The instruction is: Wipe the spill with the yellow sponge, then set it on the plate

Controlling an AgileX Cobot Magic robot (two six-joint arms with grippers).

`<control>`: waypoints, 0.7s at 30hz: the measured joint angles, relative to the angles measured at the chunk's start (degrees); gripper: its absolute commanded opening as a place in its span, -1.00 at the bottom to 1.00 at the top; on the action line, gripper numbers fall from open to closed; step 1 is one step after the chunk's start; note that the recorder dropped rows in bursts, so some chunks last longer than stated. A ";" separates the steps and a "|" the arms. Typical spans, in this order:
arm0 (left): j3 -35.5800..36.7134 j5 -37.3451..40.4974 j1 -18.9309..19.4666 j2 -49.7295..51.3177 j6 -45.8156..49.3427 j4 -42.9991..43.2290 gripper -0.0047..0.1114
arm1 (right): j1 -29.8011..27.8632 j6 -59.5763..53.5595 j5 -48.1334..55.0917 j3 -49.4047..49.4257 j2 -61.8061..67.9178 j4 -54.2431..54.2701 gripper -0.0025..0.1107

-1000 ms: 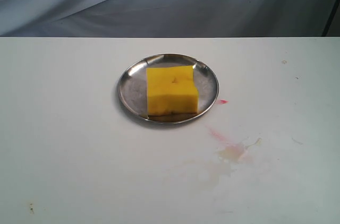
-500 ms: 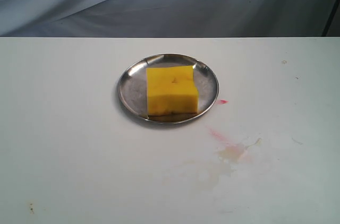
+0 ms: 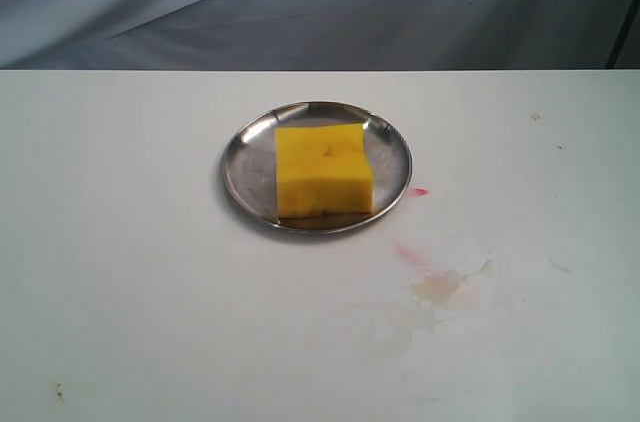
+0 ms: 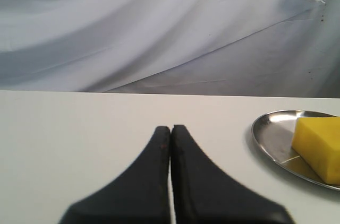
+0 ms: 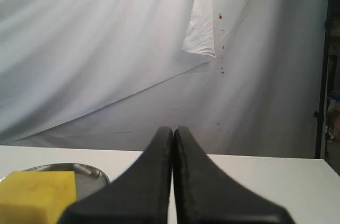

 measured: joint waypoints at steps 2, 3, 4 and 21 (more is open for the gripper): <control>0.00 0.00 0.00 0.00 0.00 0.00 -0.89 | 0.00 0.00 0.00 0.00 0.00 -0.31 -0.96; 0.00 0.00 0.00 0.00 0.00 0.00 -0.89 | 0.00 0.00 0.00 0.00 0.00 -0.42 -0.96; 0.00 0.00 0.00 0.00 0.00 0.00 -0.89 | 0.00 0.00 0.00 0.00 0.00 -0.42 -0.96; 0.00 0.00 0.00 0.00 0.00 0.00 -0.89 | 0.00 1.37 5.70 0.00 0.00 -0.42 -0.96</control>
